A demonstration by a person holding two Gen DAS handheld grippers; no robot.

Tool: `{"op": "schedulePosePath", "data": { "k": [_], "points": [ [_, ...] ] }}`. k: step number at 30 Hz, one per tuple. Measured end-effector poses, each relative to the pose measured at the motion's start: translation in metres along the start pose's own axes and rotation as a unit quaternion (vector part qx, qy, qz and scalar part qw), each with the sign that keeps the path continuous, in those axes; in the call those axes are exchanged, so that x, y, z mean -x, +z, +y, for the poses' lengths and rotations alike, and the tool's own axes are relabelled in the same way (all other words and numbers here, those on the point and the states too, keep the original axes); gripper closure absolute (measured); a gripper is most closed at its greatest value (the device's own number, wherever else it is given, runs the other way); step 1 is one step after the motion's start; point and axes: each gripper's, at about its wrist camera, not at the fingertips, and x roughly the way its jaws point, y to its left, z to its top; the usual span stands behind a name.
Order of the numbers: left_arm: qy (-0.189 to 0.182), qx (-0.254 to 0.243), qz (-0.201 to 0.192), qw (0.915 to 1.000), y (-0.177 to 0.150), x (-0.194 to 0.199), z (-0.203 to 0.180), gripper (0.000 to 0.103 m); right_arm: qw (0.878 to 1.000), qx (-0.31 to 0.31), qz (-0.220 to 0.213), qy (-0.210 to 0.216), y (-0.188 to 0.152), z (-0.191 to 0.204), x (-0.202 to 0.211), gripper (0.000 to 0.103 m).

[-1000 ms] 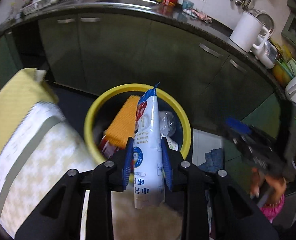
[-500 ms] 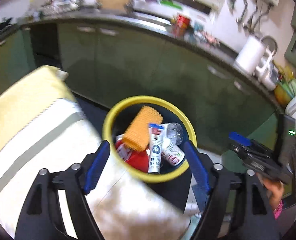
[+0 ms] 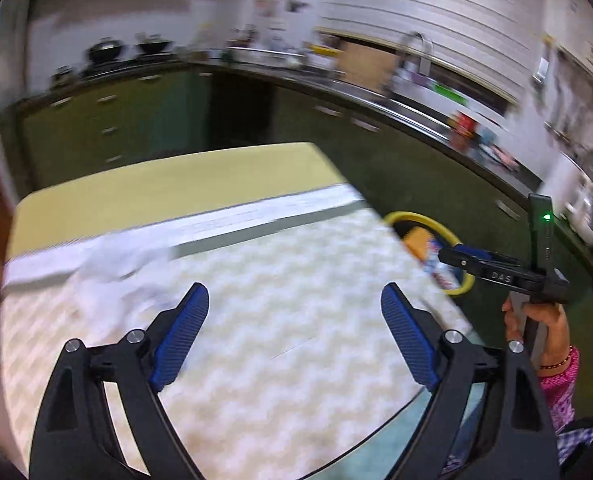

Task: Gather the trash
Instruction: 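Grasp the crumpled snack wrapper with the right tool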

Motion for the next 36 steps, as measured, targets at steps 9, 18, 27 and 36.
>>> {"op": "schedulePosePath", "data": {
  "k": [9,18,27,36],
  "points": [
    [0.11,0.088,-0.014,0.9899,-0.045,0.051,0.099,0.019,0.971,0.163,0.082,0.154,-0.001,0.164,-0.074,0.039],
    [0.115,0.117,-0.022,0.9862,-0.057,0.063,0.125,0.019,0.93,0.272,0.104,0.226,0.002,0.273,-0.119,0.014],
    [0.106,0.117,-0.025,0.987,-0.061,0.066,0.125,0.019,0.905,0.354,0.147,0.185,-0.004,0.305,-0.165,0.012],
    [0.103,0.111,-0.015,0.9884,-0.059,0.058,0.121,0.019,0.9,0.361,0.17,0.177,-0.011,0.309,-0.187,0.032]
  ]
}}
